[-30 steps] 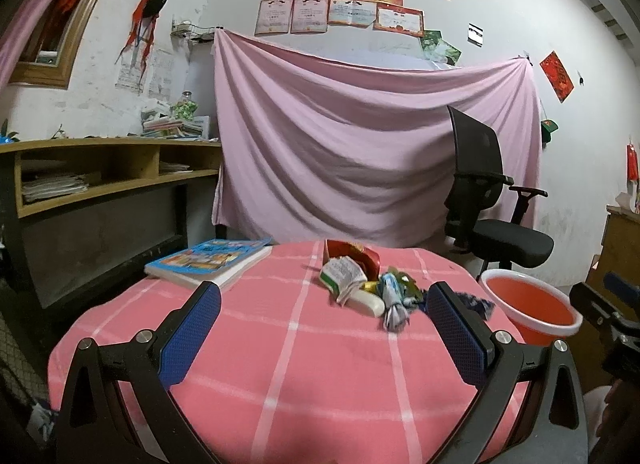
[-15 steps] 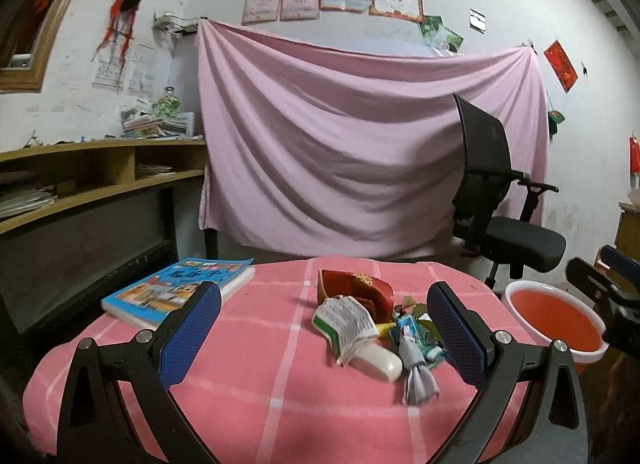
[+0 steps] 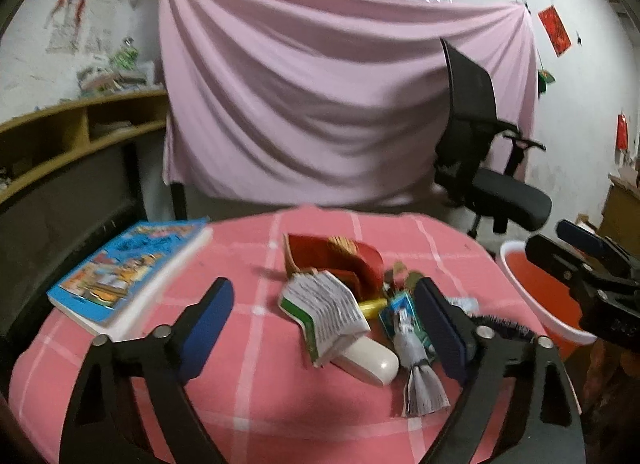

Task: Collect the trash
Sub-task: 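Reach the right gripper to the trash pile and grasp the grey wrapped strip, then carry the grey strip to the orange bucket and open the right gripper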

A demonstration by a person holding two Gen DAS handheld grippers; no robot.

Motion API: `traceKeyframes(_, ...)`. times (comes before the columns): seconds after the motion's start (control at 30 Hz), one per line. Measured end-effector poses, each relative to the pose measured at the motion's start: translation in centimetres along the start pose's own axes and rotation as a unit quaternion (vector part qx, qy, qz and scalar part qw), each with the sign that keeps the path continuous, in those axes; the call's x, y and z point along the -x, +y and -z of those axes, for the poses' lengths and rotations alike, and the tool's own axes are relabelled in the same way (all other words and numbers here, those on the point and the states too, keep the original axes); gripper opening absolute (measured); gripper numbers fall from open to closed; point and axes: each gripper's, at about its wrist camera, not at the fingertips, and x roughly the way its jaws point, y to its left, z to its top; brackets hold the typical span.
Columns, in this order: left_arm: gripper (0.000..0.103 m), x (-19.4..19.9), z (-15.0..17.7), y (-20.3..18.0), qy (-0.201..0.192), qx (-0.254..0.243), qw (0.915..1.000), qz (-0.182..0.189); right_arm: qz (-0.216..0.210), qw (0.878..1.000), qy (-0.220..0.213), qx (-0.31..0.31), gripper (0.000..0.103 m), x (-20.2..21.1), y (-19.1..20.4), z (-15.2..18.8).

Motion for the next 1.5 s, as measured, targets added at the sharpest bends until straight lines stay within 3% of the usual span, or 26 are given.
traceKeyframes(0.17, 0.054, -2.2, 0.2, -0.1, 0.048, -0.003, 0.9988, 0.012, -0.017, 0.999, 0.042, -0.019, 0.06, -1.5, -0.4, 0.2)
traceKeyframes(0.27, 0.034, -3.4, 0.5, 0.1, 0.081, 0.003, 0.9966, 0.013, -0.037, 0.997, 0.063, -0.024, 0.047, -2.1, -0.2, 0.3)
traceKeyframes(0.37, 0.016, -3.5, 0.5, 0.8, 0.088, 0.018, 0.9959, 0.016, -0.065, 0.994, 0.079, -0.027, 0.037, -2.5, 0.5, 0.3)
traceKeyframes(0.63, 0.007, -1.2, 0.6, 3.5, 0.073, 0.067, 0.9948, 0.026, -0.139, 0.981, 0.135, 0.006, 0.018, -3.3, 4.0, 1.2)
traceKeyframes(0.8, 0.003, 0.2, 0.7, 4.7, 0.065, 0.08, 0.9945, 0.014, -0.173, 0.969, 0.171, 0.04, 0.016, -4.1, 6.7, 2.0)
traceKeyframes(0.97, 0.002, 0.8, 1.1, 5.9, 0.07, 0.099, 0.9926, 0.008, -0.174, 0.963, 0.199, 0.049, 0.016, -5.4, 8.1, 2.4)
traceKeyframes(1.1, 0.002, 1.2, 1.2, 6.1, 0.071, 0.099, 0.9925, 0.007, -0.15, 0.962, 0.224, 0.047, 0.016, -6.6, 8.5, 2.9)
traceKeyframes(1.3, 0.002, 1.7, 1.6, 4.8, 0.066, 0.086, 0.994, 0.011, -0.148, 0.959, 0.238, 0.031, 0.017, -7.0, 8.6, 3.4)
traceKeyframes(1.5, 0.002, 2.8, 1.7, 4.2, 0.042, 0.089, 0.9952, -0.002, -0.162, 0.965, 0.208, 0.008, 0.013, -5.6, 7.4, 3.0)
